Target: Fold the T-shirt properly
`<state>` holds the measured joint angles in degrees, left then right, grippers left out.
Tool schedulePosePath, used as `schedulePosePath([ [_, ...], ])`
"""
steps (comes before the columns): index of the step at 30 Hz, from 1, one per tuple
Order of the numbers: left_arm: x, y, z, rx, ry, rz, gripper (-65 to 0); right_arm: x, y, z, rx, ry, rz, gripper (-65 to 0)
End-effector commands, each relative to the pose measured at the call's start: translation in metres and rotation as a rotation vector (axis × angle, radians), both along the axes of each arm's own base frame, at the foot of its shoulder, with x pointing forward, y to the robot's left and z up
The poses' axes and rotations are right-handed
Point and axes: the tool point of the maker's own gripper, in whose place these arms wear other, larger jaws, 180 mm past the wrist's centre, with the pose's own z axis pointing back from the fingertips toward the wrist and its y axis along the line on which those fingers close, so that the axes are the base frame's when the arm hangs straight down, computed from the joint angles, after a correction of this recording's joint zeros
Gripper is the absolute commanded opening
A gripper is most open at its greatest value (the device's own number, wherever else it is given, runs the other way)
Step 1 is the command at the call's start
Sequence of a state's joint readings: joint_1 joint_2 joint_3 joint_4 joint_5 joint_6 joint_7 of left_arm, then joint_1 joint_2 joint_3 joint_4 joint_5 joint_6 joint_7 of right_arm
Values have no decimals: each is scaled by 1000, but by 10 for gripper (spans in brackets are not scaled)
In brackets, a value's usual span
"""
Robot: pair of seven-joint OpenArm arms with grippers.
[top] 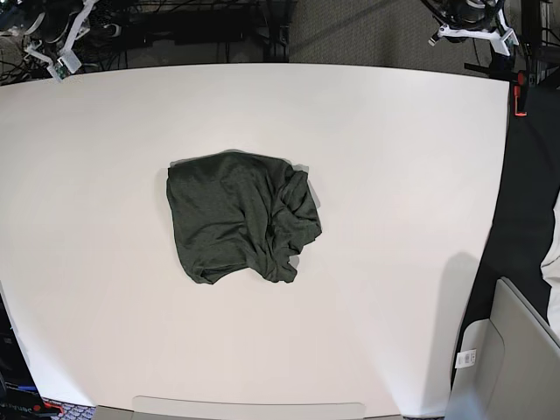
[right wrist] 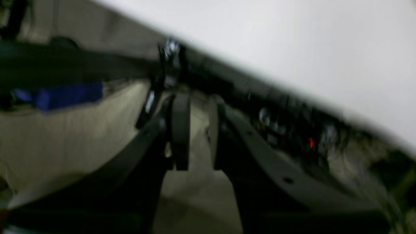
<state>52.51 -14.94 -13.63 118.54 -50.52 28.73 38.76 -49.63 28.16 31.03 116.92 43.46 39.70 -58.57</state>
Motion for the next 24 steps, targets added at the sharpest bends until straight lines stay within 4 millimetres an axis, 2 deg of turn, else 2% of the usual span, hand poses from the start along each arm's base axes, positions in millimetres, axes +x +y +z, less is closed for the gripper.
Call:
schedulePosePath([
  [1,0,4,5,20,-7,-8,-535,-2,0,2,-12,-2,19,-562],
  [6,-13,9,-7,23,45,-4,-535,-44,-9,-32,-213,125,61,-562],
  [10,-29,22,-24,35,114,8,-535,-56,-3,-60,-316,187,93,-562],
  [14,-35,28,-39,30,148,34,-535,-59,1,-96,-355,262,115,-562],
  [24,-56,15,-99,-33,297,31,-535,-51,16,-167,-321,371,57,-562],
])
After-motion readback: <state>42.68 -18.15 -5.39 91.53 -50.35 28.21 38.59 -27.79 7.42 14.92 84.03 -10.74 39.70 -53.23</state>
